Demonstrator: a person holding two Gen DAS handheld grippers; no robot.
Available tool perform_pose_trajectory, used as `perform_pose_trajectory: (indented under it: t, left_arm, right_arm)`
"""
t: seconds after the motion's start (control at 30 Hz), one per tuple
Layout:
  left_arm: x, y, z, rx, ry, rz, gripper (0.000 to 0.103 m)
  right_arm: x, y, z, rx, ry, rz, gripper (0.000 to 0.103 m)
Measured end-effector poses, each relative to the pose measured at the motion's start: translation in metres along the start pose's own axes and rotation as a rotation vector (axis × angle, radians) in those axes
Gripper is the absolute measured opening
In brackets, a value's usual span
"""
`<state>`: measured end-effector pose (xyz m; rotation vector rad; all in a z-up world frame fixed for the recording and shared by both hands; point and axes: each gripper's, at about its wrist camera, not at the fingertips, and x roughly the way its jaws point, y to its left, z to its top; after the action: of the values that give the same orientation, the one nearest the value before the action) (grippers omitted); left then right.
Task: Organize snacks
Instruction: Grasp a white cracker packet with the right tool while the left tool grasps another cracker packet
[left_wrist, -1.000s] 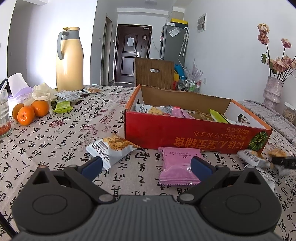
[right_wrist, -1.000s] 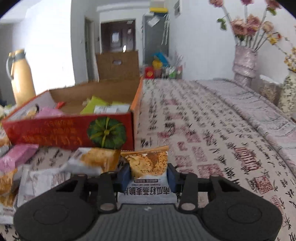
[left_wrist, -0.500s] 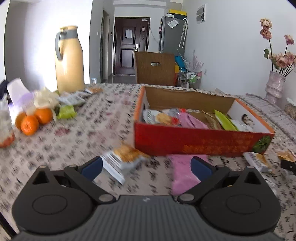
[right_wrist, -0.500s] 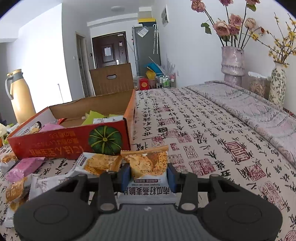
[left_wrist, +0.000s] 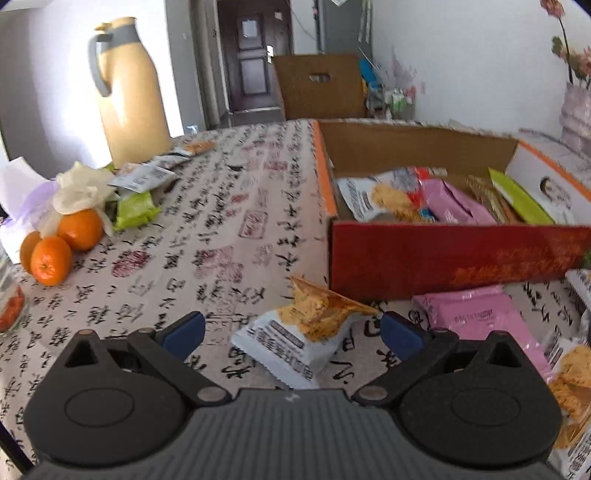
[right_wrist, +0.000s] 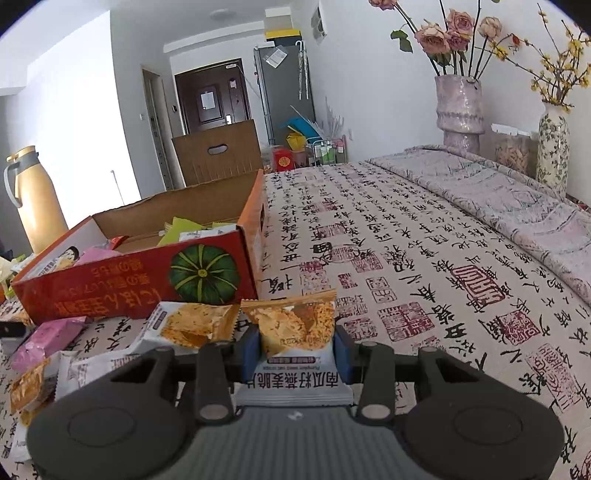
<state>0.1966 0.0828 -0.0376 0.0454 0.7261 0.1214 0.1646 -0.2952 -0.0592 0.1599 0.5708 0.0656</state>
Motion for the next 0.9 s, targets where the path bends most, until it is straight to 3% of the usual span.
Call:
perform_pose_trajectory:
  t: [0.1, 0.37, 0.5, 0.73, 0.9]
  left_arm:
    - [0.002, -0.003, -0.003, 0.019, -0.002, -0.007, 0.101]
    - [0.007, -0.005, -0.004, 0.021, 0.007, -0.036, 0.076]
    - [0.004, -0.003, -0.003, 0.01, 0.001, -0.086, 0.039]
    - [-0.007, -0.006, -0.007, 0.02, -0.017, -0.092, 0.028]
    - [-0.015, -0.005, -0.011, 0.007, -0.034, -0.103, 0.025]
  right_arm:
    - [0.002, 0.0, 0.0, 0.002, 0.006, 0.003, 0.04]
    - [0.003, 0.0, 0.0, 0.005, 0.009, 0.008, 0.04]
    - [0.003, 0.0, 0.0, 0.008, 0.009, 0.012, 0.04]
    - [0.003, 0.0, 0.0, 0.01, 0.005, 0.017, 0.041]
    - [0.002, -0.001, 0.0, 0.011, -0.001, 0.02, 0.041]
